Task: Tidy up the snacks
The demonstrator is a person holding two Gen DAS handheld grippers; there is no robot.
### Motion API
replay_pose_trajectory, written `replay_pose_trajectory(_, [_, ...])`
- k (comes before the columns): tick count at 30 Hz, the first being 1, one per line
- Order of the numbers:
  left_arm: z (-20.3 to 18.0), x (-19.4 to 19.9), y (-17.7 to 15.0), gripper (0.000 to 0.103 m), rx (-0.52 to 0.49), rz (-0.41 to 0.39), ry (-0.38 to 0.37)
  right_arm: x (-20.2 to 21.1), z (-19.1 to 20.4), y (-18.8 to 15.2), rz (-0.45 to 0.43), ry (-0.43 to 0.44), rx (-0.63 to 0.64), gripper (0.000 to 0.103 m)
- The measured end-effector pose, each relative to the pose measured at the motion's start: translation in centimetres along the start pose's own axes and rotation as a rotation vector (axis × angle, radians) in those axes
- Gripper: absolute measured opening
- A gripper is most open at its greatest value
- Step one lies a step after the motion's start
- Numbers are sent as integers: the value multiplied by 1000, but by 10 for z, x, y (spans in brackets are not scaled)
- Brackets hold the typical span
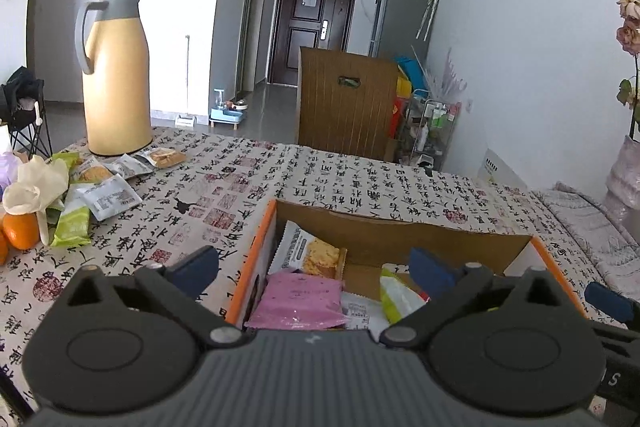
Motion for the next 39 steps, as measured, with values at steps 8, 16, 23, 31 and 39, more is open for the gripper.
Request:
replay_pose_trajectory(8, [-1, 33, 3, 103, -24, -34, 9, 24, 3, 2, -6, -12, 23, 103])
replay_pose_trajectory(16, [0, 79, -10, 103, -46, -62, 2, 64, 7, -7, -3, -5, 35, 103])
replay_pose_trajectory(23, [1, 113, -36, 103, -75, -62, -22, 106, 1, -26, 19, -1, 37, 103])
replay_pose_trajectory(31, [-3, 138, -76, 103, -119, -19, -60, 144, -11, -55, 60, -9, 51, 103])
replay_pose_trajectory(39, [-8, 153, -118, 103, -152, 36, -94, 163, -23, -84, 117, -28, 50, 103])
Point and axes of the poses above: each gripper's, at about its wrist camera, not at the fingertips, and x roughly against the way its jaws point, z to its left, y to its top, the point moved 5 cm from there along -x, roughly the way its jaws point, and after that the axes turned 14 degrees about -x, right-handed, at the moved point
